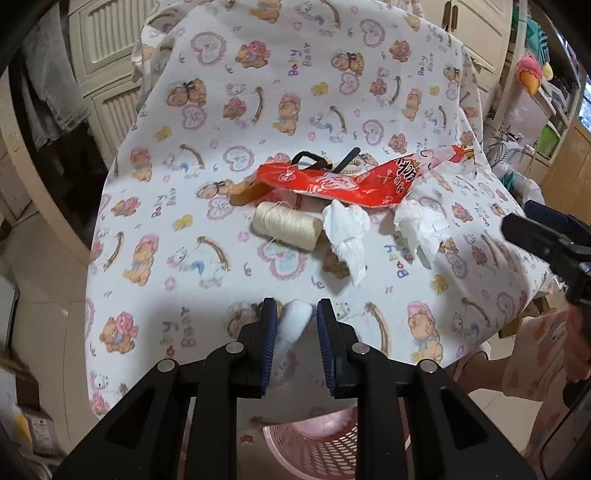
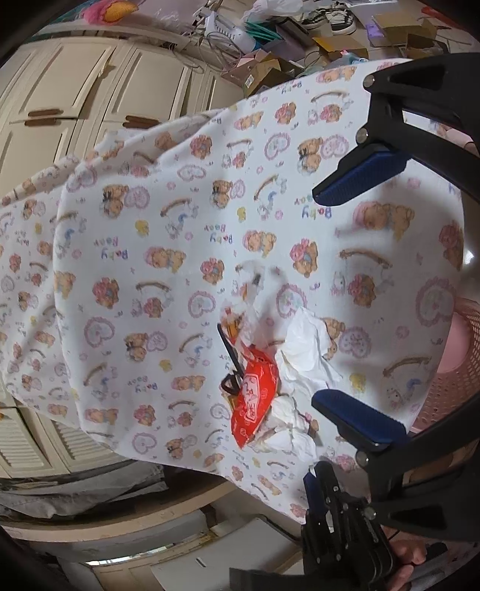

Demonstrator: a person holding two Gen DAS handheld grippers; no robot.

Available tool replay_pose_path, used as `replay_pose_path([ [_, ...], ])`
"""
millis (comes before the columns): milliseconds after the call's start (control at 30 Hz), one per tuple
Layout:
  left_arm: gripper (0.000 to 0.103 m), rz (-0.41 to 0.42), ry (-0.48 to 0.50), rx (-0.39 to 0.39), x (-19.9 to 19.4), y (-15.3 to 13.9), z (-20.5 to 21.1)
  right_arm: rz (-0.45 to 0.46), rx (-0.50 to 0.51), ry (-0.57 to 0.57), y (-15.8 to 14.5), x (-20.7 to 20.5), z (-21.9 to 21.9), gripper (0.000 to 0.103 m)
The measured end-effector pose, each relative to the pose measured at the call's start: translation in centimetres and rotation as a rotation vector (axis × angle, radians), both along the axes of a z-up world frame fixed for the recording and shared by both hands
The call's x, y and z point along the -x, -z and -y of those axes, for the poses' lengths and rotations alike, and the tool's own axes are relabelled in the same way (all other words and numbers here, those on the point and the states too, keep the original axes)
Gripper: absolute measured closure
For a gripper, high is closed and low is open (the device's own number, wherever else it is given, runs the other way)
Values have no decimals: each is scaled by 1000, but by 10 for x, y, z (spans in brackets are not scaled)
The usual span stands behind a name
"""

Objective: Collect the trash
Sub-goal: 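Grasp the white tube with the left tool while the right tool grasps a white tissue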

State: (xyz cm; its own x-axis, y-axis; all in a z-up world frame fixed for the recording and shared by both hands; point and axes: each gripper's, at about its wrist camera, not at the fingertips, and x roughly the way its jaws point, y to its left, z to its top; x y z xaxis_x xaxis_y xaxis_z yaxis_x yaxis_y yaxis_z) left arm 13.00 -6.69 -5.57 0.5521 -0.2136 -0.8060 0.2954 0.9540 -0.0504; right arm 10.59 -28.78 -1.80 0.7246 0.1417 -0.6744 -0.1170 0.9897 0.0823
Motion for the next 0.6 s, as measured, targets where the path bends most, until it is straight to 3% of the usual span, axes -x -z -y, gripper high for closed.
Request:
replay_pose_path([
  [300, 82, -99, -70, 46, -1, -2, -11, -71, 13, -33, 26, -29, -33, 5],
  [600, 82, -80, -93, 81, 0, -10, -16, -75, 50, -61, 37, -44, -64, 16],
])
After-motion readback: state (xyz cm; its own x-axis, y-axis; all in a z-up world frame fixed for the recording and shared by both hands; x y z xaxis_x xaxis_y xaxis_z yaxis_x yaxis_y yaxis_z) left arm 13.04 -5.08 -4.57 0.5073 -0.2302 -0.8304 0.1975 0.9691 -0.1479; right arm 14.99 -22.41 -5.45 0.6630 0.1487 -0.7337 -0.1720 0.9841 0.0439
